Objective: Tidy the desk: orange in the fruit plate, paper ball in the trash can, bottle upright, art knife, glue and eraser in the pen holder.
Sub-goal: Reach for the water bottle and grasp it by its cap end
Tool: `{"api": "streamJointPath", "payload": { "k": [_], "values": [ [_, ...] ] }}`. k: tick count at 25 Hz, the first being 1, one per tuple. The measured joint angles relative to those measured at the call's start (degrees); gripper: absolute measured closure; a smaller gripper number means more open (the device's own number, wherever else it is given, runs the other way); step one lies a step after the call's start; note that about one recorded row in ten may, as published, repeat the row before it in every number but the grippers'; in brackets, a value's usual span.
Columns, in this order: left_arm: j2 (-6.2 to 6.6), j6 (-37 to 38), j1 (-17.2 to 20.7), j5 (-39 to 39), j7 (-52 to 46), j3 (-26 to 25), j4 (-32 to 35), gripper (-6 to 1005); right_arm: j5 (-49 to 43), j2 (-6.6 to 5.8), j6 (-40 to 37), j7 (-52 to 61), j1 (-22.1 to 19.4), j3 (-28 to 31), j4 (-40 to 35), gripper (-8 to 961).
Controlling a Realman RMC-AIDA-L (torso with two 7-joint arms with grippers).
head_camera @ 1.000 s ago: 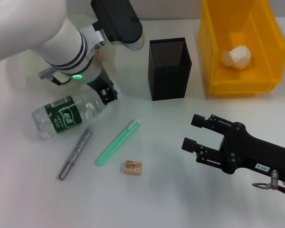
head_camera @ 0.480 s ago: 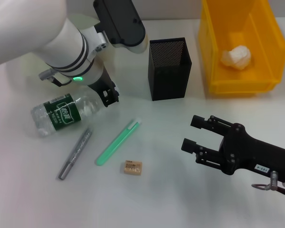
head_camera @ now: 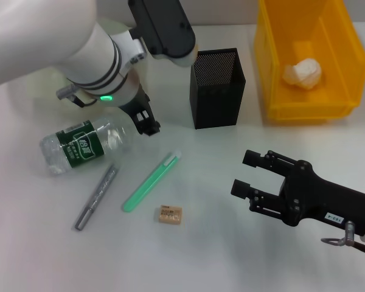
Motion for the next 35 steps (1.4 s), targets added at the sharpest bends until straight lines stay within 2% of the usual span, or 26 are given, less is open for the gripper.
{"api": "streamJointPath", "payload": {
  "k": [8,13,32,35],
  "values": [
    [0.0,-0.39,-0.21,1.06,-0.39,0.25,-1.95,385,-0.02,-0.02,-0.01,0.0,0.31,-0.01,0.04,215],
    [0.0,-1.45,-0.54,1.47,-0.39,0.39,-4.42,387,0.01,0.01,-0.16,0.0,0.35,0.0,0.03,215],
    [0.0,-4.25,-1.07,1.52,-0.45,2.66,-7.12,394,0.0,0.05,0.01,0.0,0.38,0.0,0.02,216],
    [0.0,-5.16,-1.14,1.52,-1.16,3.05,-7.45,421,0.01,0.03,0.0,0.0,0.41,0.03,0.02,216]
  ]
}}
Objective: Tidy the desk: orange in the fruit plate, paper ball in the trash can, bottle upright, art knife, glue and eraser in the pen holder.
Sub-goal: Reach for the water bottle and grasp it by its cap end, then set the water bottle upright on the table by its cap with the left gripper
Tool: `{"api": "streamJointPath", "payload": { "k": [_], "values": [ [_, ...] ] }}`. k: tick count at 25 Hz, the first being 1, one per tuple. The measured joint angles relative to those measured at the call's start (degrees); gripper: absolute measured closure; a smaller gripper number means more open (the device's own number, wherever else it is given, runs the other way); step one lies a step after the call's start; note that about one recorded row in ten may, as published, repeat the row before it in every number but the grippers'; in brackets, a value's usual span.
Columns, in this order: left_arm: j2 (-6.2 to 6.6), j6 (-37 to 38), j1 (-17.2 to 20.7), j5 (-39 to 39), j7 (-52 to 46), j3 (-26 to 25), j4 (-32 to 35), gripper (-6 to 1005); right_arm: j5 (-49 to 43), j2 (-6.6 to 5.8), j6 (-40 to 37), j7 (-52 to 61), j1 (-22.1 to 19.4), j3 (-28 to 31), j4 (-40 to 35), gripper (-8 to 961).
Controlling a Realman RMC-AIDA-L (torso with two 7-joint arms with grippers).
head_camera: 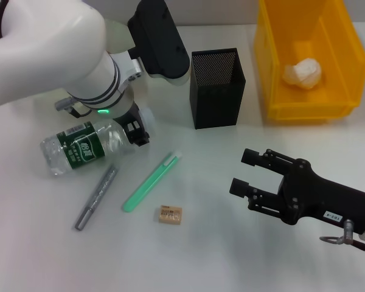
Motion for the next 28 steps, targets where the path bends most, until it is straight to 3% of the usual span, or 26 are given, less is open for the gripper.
{"api": "streamJointPath", "payload": {
  "k": [16,23,25,28],
  "values": [
    [0.0,0.76,0.01,0.03,-0.64,0.13,1.42,566,0.11,-0.02,0.0,0.0,-0.29,-0.04,0.0,216],
    [0.0,3.52,3.66,-0.4,-0.76,0.08,11.34,566,0.11,-0.02,-0.21,0.0,-0.41,0.04,0.0,216],
    [0.04,3.59,8.09,-0.46,-1.2,-0.07,18.95,567,0.11,-0.02,-0.37,0.0,-0.41,0.0,0.0,216],
    [0.13,3.62,10.36,-0.17,-1.27,-0.15,22.26,567,0.11,-0.03,-0.42,0.0,-0.4,-0.02,0.0,216]
  ]
}}
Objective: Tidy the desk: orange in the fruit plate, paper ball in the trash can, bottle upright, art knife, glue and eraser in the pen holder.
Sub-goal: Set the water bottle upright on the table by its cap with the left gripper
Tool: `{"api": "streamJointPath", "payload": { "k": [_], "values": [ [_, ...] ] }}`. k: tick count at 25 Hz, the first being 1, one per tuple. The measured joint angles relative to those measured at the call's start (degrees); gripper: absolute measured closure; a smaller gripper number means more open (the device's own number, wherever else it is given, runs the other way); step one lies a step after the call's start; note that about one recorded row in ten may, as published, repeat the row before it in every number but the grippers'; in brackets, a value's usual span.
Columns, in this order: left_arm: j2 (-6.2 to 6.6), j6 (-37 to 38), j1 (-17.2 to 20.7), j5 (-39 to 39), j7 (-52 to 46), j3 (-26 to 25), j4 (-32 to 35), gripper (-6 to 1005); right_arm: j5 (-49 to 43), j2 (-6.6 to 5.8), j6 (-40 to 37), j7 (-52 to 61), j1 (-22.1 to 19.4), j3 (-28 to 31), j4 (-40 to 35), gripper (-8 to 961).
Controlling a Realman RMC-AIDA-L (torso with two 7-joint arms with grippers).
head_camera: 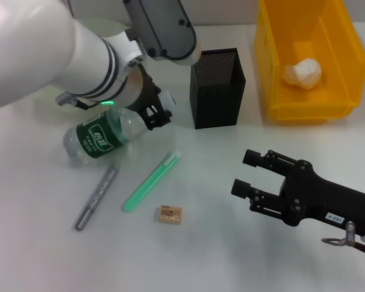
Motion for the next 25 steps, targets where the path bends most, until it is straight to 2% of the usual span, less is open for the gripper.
{"api": "streamJointPath", "payload": {
  "k": [14,25],
  "values": [
    [0.15,-3.92,7.19,-0.06,0.36,-0.34,9.27,566,0.03,-0.08,-1.08,0.44,0.91,-0.02,0.0,216],
    [0.05,-4.34,8.64,-1.24,0.2,0.2,13.03,565,-0.03,0.0,-1.08,0.5,0.87,-0.01,0.0,216]
  ]
}}
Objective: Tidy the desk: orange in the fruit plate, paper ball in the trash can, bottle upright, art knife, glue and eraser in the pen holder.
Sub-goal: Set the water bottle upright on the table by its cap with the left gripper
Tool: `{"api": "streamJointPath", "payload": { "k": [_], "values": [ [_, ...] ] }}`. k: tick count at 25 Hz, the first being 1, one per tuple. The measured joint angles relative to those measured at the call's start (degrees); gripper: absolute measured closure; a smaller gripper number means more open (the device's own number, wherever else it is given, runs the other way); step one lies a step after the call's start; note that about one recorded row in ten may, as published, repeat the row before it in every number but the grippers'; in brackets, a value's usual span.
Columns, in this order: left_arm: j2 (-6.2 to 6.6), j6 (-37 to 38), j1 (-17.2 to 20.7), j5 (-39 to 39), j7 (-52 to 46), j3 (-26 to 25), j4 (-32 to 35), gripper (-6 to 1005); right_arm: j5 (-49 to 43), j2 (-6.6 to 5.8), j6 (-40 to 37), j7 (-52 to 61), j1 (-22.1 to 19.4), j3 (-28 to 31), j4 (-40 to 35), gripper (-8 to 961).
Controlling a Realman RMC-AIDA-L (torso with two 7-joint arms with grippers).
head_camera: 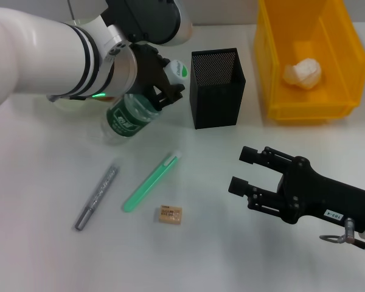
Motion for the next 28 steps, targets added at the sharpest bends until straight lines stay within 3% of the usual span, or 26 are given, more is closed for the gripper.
{"api": "streamJointPath", "payload": {
  "k": [28],
  "values": [
    [0.23,-6.86,3.48,-2.88,0.45,-1.46,0.38,555,0.11,-0.01,0.23,0.12,-0.17,-0.01,0.0,216]
  ]
}}
